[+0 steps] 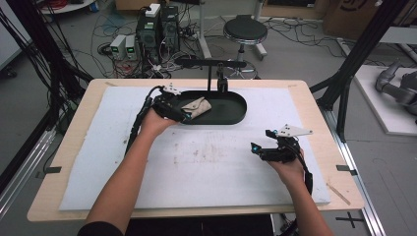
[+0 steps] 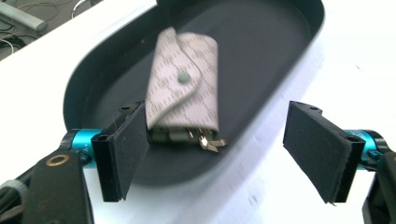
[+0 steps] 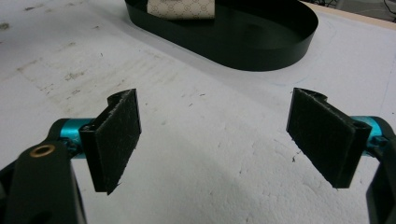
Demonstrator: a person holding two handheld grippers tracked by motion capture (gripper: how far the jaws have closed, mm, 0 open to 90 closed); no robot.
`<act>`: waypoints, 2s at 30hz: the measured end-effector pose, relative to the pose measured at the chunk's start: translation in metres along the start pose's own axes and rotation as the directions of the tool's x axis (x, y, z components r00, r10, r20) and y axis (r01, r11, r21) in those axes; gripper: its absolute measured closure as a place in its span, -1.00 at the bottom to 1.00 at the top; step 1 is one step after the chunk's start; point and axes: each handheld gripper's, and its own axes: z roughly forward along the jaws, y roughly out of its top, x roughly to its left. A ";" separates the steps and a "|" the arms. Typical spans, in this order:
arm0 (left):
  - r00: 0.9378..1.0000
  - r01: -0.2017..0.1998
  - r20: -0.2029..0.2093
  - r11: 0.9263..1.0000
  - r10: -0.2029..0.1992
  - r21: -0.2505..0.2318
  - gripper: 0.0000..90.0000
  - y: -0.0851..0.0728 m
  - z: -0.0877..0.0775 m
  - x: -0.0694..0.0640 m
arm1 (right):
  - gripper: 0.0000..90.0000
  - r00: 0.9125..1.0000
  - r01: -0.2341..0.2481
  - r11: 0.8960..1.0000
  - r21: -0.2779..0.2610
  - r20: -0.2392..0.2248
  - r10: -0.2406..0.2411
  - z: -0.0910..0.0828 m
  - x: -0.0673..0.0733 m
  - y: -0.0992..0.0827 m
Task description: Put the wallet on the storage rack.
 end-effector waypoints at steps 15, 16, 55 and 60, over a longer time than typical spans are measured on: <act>1.000 -0.030 -0.002 0.999 0.030 -0.045 -0.59 -0.045 -0.045 -0.029 | -0.60 1.000 0.002 1.000 0.004 0.002 -0.002 0.001 0.001 0.000; 0.999 -0.032 -0.011 0.998 0.032 -0.045 -0.59 -0.050 -0.048 -0.031 | -0.59 1.000 0.005 1.000 0.005 0.002 -0.005 0.001 0.001 0.000; 0.997 0.069 -0.014 0.958 -0.076 -0.279 -0.62 -0.116 -0.100 -0.068 | -0.59 1.000 -0.012 1.000 0.006 0.016 0.012 0.004 -0.006 -0.001; 0.997 0.072 -0.015 0.958 -0.079 -0.277 -0.62 -0.115 -0.099 -0.069 | -0.59 1.000 -0.014 1.000 0.008 0.019 0.014 0.003 -0.006 -0.001</act>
